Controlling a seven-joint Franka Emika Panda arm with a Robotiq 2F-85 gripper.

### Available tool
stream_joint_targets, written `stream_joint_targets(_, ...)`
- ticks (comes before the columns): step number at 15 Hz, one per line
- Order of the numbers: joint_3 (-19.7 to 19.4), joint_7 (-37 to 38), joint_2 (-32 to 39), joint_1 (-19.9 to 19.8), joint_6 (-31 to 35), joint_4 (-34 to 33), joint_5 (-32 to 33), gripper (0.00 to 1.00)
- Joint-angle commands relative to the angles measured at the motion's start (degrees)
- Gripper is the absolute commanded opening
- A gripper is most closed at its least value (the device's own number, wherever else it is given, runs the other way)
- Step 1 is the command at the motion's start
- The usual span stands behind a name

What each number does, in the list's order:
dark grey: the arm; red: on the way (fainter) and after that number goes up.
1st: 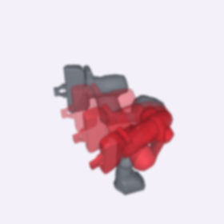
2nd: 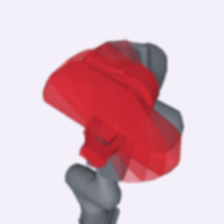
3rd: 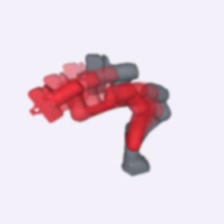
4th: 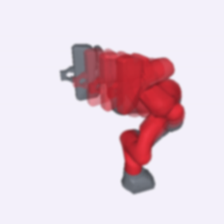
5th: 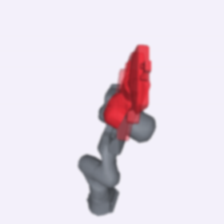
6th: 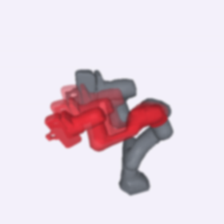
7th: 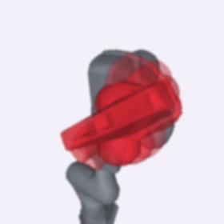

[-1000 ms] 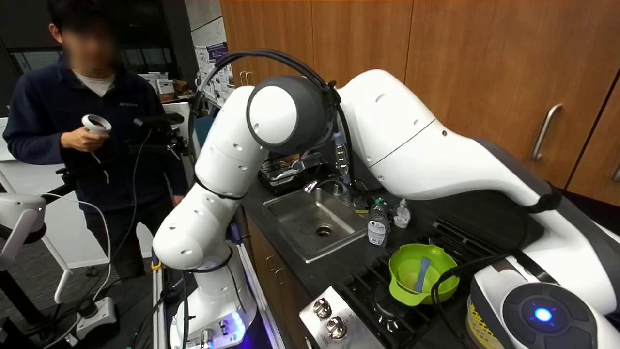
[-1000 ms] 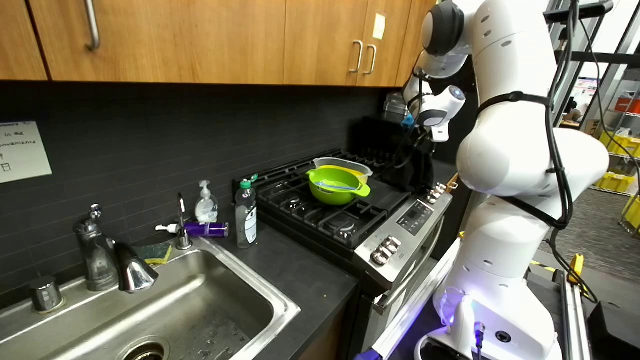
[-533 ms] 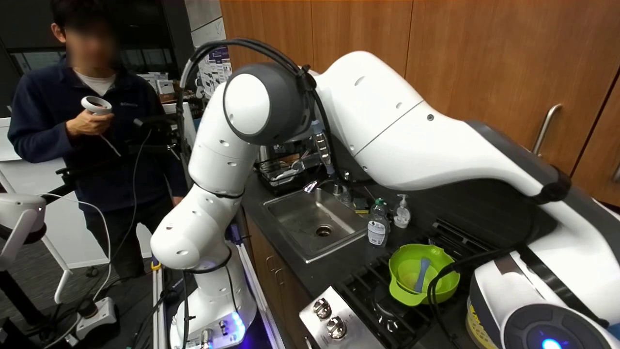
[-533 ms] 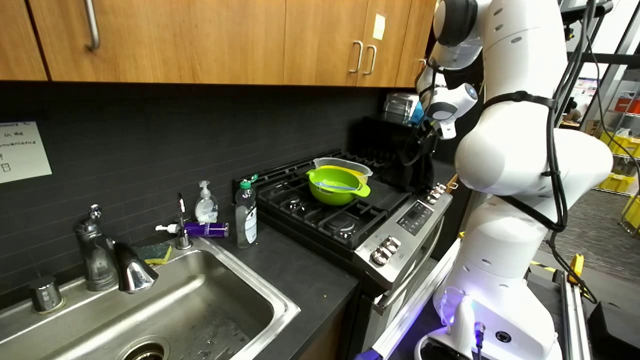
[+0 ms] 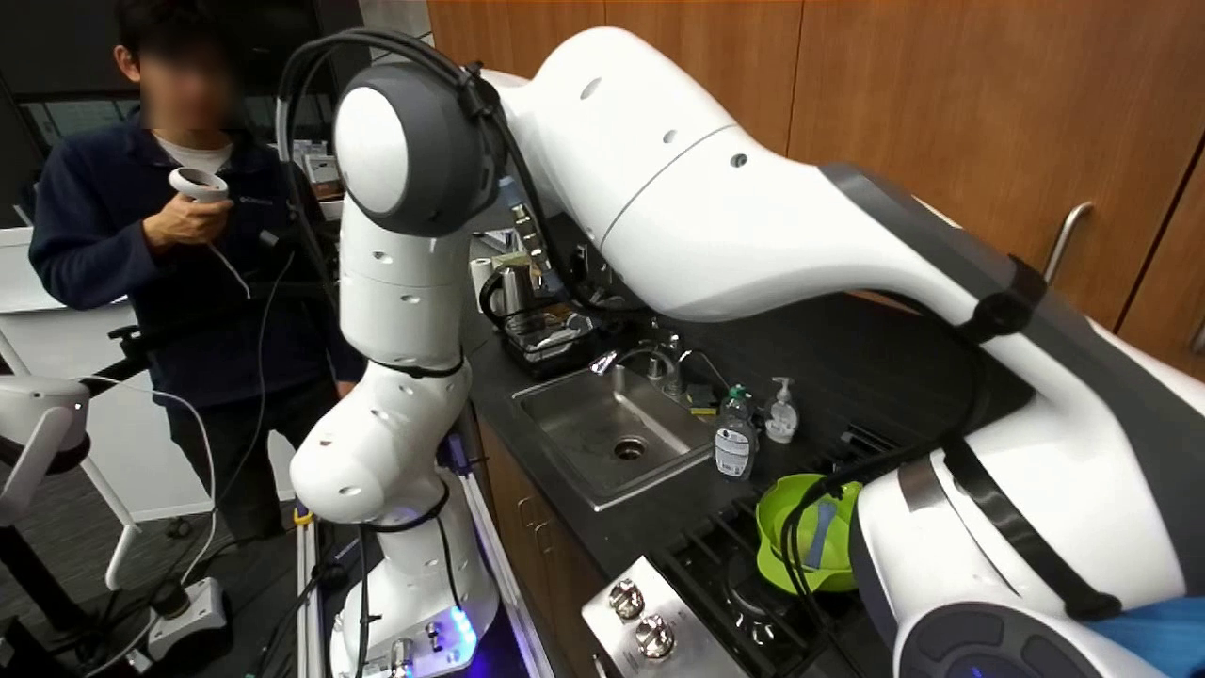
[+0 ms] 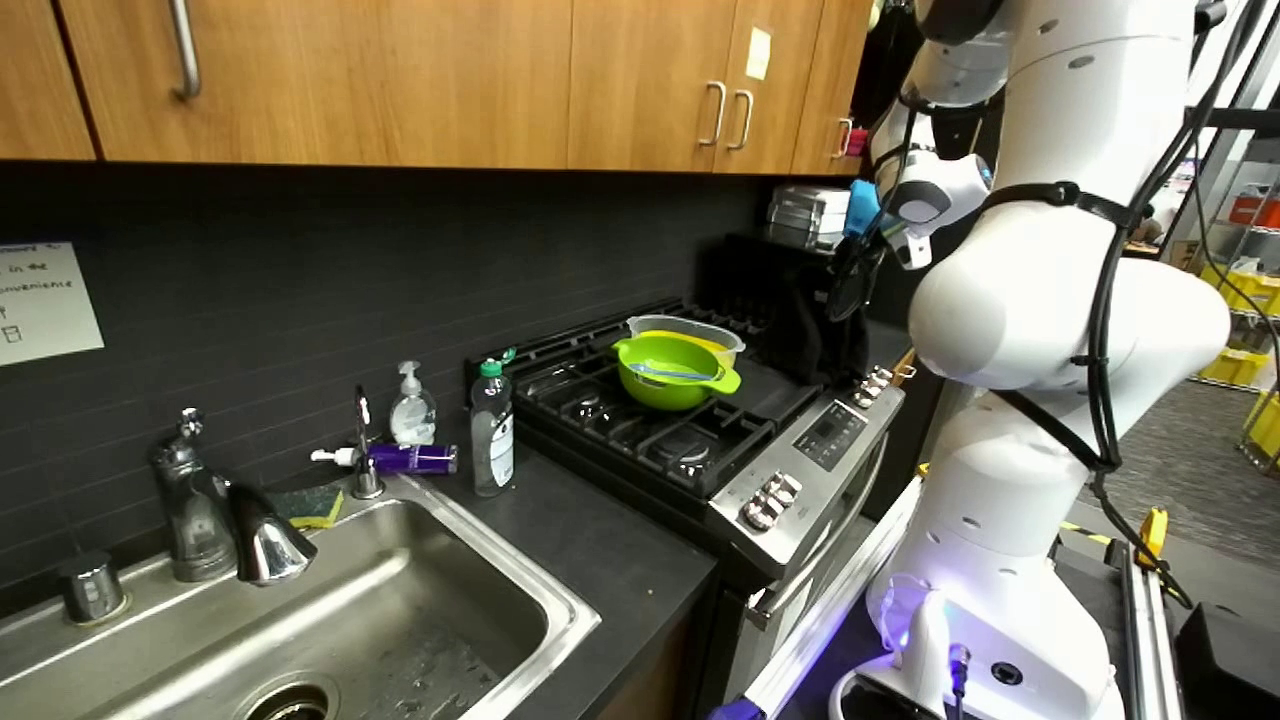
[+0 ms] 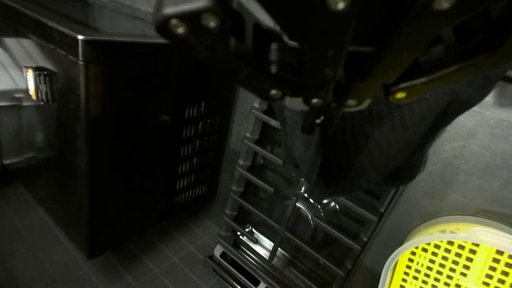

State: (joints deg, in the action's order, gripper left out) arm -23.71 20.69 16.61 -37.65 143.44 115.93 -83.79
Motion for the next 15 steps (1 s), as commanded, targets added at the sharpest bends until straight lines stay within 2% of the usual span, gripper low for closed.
stream_joint_targets(1,-1.1,-3.1,-7.0,0.8,-2.5,6.2,0.3,0.01)
stream_joint_targets(4,-1.4,-5.7,-11.0,1.5,-2.8,9.9,0.6,0.01)
stream_joint_targets(15,-0.8,-14.9,-26.8,6.2,4.3,23.0,1.3,0.01)
